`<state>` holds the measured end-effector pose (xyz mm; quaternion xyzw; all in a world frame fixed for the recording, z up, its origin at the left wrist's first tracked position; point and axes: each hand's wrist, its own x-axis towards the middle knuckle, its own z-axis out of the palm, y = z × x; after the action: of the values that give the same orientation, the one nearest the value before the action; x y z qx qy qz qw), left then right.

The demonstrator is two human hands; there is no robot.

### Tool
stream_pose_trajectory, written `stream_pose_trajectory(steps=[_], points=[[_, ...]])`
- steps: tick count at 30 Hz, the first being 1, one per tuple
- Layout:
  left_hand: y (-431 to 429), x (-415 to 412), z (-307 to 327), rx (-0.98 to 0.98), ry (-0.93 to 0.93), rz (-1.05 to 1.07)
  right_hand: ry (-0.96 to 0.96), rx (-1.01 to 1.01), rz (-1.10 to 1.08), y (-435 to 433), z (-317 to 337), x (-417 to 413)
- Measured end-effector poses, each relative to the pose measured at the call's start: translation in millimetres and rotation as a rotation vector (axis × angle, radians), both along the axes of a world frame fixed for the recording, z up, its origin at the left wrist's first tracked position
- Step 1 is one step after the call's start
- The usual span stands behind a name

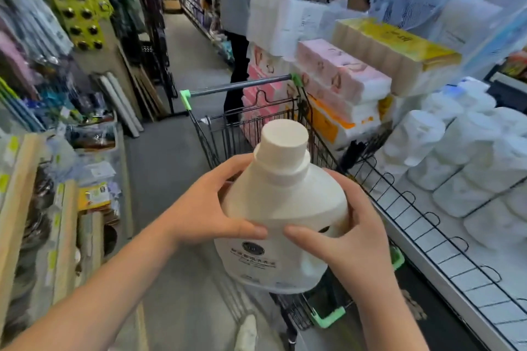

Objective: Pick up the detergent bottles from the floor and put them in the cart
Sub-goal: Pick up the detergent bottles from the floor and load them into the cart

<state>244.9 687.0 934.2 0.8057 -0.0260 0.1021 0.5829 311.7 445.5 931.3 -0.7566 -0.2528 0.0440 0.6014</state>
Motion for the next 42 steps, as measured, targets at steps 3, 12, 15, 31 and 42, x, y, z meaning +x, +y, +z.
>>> stream_pose_trajectory(steps=[3,12,15,31,42], points=[[20.6,40.0,-10.9,0.024,0.002,0.006,0.016,0.01,-0.003,21.1,-14.4,41.3],[68.8,149.1,-20.7,0.045,0.076,0.032,0.057,-0.005,0.02,71.9,-28.9,156.6],[82.7,179.9,-20.5,0.064,0.103,0.023,0.053,-0.008,0.012,83.6,-31.7,183.9],[119.7,361.4,-64.6,0.133,0.194,-0.395,0.097,-0.027,-0.441,114.9,-68.3,251.7],[156.6,455.4,-128.1,0.252,0.245,-0.68,0.274,-0.17,-0.674,170.2,-121.1,278.7]])
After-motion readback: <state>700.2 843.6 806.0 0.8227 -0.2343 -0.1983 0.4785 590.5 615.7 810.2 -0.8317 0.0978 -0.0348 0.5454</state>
